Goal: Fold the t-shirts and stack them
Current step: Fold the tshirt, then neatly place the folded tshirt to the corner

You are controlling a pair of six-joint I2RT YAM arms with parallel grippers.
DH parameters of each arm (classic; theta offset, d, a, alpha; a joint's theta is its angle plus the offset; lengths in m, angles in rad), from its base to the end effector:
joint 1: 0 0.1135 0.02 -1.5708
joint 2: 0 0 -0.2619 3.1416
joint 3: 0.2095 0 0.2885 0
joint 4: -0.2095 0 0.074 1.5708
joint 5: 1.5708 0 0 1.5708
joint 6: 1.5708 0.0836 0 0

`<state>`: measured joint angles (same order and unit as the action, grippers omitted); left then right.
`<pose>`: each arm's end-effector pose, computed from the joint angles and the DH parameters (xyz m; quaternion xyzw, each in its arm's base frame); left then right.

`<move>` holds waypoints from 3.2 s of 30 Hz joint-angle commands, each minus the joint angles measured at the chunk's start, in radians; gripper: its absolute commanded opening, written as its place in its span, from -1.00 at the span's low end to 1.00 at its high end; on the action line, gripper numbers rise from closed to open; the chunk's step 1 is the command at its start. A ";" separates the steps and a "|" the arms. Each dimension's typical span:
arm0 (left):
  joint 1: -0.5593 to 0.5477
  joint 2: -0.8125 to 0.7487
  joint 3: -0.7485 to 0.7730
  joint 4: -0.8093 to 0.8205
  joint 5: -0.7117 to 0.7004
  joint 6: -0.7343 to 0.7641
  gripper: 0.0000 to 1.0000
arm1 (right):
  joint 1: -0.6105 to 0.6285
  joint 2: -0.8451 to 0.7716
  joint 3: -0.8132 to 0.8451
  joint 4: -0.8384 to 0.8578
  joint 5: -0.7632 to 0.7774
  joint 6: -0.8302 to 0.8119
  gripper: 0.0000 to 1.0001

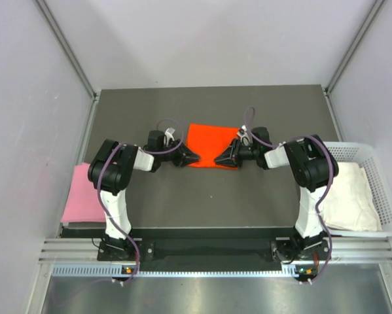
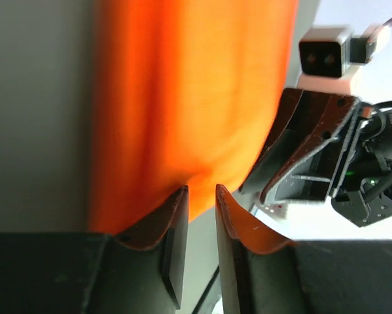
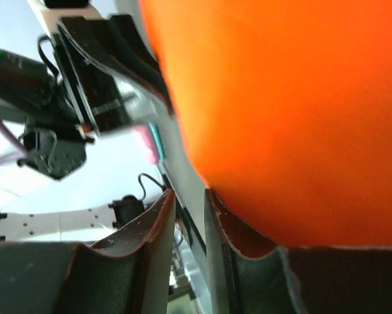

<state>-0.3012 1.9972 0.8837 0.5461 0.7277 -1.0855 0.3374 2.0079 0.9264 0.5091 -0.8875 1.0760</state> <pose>0.3863 -0.1782 0.0519 -0.1550 0.8226 -0.5272 0.1462 0.3777 0.2012 0.0612 0.0946 0.8137 0.5674 0.0841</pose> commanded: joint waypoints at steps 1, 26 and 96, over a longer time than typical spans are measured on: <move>0.066 -0.027 -0.070 0.003 0.035 0.110 -0.43 | -0.032 -0.001 -0.063 0.079 -0.028 -0.043 -0.50; 0.091 -0.304 0.006 -0.188 -0.057 0.093 -0.39 | -0.222 -0.268 0.150 -0.686 0.100 -0.513 -0.31; 0.240 -0.696 -0.015 -1.045 -0.291 0.277 0.17 | 0.595 -0.044 0.316 -0.570 1.110 -1.966 -1.00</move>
<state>-0.0860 1.2964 0.8860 -0.6205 0.3317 -0.8051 0.9413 1.9911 1.2209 -0.0742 0.2520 -0.9115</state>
